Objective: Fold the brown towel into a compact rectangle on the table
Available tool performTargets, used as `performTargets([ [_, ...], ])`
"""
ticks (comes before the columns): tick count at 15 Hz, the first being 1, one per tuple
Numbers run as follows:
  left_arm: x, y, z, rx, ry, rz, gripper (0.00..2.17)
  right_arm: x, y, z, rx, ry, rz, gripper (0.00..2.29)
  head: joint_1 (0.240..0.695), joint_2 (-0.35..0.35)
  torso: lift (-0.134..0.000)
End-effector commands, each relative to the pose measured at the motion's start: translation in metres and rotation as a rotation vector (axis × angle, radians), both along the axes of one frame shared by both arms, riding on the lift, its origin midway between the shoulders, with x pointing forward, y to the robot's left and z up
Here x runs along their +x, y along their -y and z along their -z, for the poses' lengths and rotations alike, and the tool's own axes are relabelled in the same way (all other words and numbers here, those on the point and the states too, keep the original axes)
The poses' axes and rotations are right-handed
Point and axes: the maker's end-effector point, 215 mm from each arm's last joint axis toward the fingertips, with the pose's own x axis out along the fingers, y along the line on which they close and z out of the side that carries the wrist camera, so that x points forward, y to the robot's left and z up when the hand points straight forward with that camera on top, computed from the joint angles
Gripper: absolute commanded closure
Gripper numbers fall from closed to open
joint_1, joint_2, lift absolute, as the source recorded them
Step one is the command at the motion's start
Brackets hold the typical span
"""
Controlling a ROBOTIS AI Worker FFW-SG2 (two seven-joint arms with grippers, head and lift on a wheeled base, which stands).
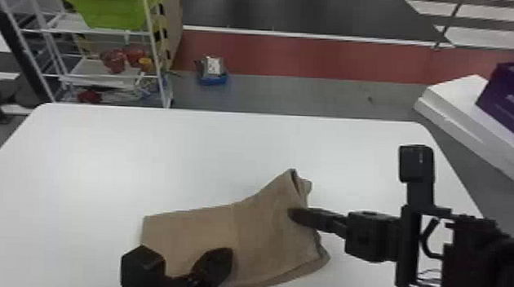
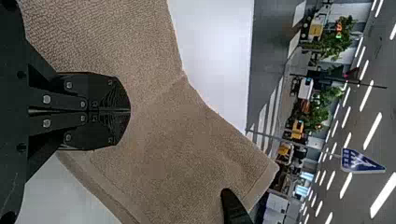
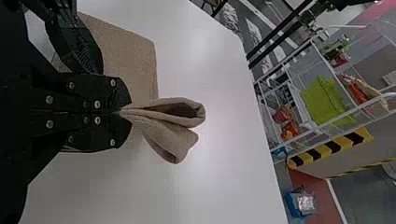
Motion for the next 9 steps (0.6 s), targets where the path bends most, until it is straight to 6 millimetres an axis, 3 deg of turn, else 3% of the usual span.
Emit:
performTargets([
  [1, 0.007, -0.018, -0.005, 0.011, 0.014, -0.029, 1.75, 0.005, 0.017, -0.011, 0.023, 0.019, 0.034, 1.2, 0.695, -0.066, -0.123],
  [5, 0.018, -0.051, 0.001, 0.04, -0.009, -0.084, 1.75, 0.017, 0.044, -0.025, 0.039, 0.051, 0.09, 1.2, 0.695, -0.062, -0.123],
  [9, 0.016, -0.052, 0.009, 0.039, -0.024, -0.084, 1.75, 0.019, 0.042, -0.029, 0.044, 0.059, 0.084, 1.2, 0.695, -0.053, -0.123],
])
